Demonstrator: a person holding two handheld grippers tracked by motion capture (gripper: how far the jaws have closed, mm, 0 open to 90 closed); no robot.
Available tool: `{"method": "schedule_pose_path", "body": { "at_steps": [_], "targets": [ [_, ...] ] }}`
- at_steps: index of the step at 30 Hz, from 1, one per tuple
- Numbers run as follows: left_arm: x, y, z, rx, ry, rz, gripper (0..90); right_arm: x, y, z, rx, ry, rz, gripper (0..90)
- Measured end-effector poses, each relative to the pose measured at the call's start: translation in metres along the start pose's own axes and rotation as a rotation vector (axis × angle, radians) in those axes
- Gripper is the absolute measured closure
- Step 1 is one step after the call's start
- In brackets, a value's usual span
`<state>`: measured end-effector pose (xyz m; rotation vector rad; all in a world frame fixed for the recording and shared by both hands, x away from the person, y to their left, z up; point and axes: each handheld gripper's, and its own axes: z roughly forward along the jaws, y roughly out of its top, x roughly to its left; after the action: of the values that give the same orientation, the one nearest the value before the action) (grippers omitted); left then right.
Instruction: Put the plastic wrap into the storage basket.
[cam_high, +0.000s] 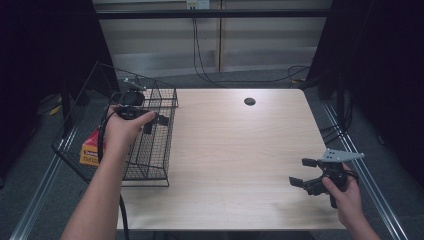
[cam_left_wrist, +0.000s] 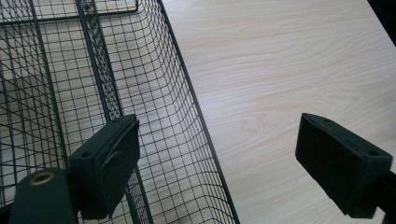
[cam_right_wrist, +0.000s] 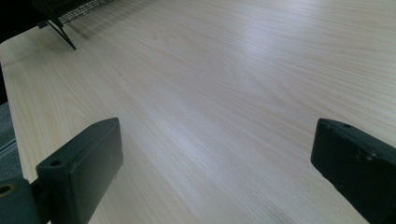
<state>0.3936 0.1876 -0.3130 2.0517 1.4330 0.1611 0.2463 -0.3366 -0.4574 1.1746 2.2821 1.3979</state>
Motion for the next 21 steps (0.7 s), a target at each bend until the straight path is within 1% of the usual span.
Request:
{"method": "schedule_pose_path", "body": {
  "at_steps": [1, 2, 3, 4, 5, 8, 16, 18, 21],
  "targets": [
    [0.0, 0.0, 0.0, 0.006, -0.007, 0.014, 13.9, 0.0, 0.0, 0.0, 0.001, 0.001, -0.001, 2.1],
    [0.0, -0.001, 0.001, 0.007, -0.016, 0.017, 13.8, 0.0, 0.0, 0.0, 0.001, 0.001, -0.002, 2.1],
    [-0.002, -0.001, 0.001, 0.004, -0.018, 0.016, 13.8, 0.0, 0.0, 0.0, 0.001, -0.001, -0.001, 2.1],
    [-0.002, -0.002, 0.002, 0.009, -0.023, 0.026, 13.8, 0.0, 0.0, 0.0, 0.001, 0.001, -0.001, 2.1],
    [-0.003, -0.003, 0.003, -0.001, -0.022, 0.022, 13.7, 0.0, 0.0, 0.0, 0.001, 0.0, -0.001, 2.1],
    [-0.005, -0.005, 0.005, 0.002, -0.024, 0.037, 13.6, 0.0, 0.0, 0.001, 0.005, 0.002, -0.003, 2.1],
    [-0.013, -0.009, 0.011, -0.004, -0.056, 0.056, 13.5, 0.001, 0.0, 0.002, 0.008, 0.0, -0.006, 2.1],
    [-0.015, -0.01, 0.013, 0.005, -0.058, 0.066, 13.5, 0.001, -0.001, 0.002, 0.008, 0.002, -0.008, 2.1],
    [-0.018, -0.011, 0.016, 0.002, -0.072, 0.068, 13.4, 0.001, -0.001, 0.003, 0.014, 0.004, -0.007, 2.1]
  ]
}}
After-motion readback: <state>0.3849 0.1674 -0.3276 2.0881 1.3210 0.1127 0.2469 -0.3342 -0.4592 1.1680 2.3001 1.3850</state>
